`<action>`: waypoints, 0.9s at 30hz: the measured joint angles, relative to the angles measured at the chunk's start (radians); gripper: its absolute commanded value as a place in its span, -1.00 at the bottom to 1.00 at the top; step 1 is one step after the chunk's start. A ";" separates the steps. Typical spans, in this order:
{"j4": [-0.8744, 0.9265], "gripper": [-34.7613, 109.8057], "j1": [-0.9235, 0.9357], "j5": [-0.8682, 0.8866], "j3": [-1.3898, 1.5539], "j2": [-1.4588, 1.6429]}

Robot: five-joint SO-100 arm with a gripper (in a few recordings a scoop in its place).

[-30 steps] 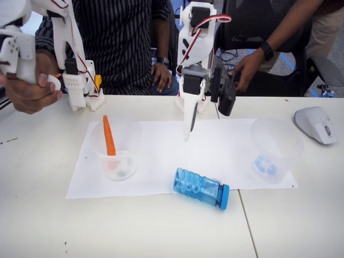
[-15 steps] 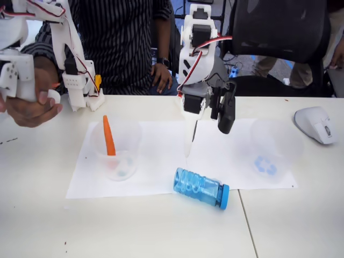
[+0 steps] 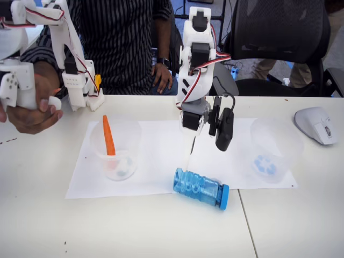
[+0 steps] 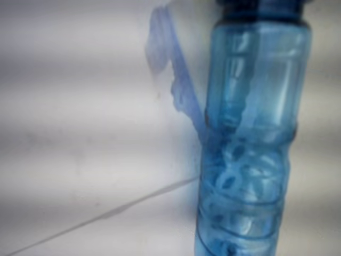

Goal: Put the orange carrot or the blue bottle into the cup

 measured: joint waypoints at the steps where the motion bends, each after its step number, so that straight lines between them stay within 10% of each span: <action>1: 0.000 -0.01 0.000 0.000 0.000 0.000; 27: -0.074 -0.01 0.002 0.017 0.000 -0.109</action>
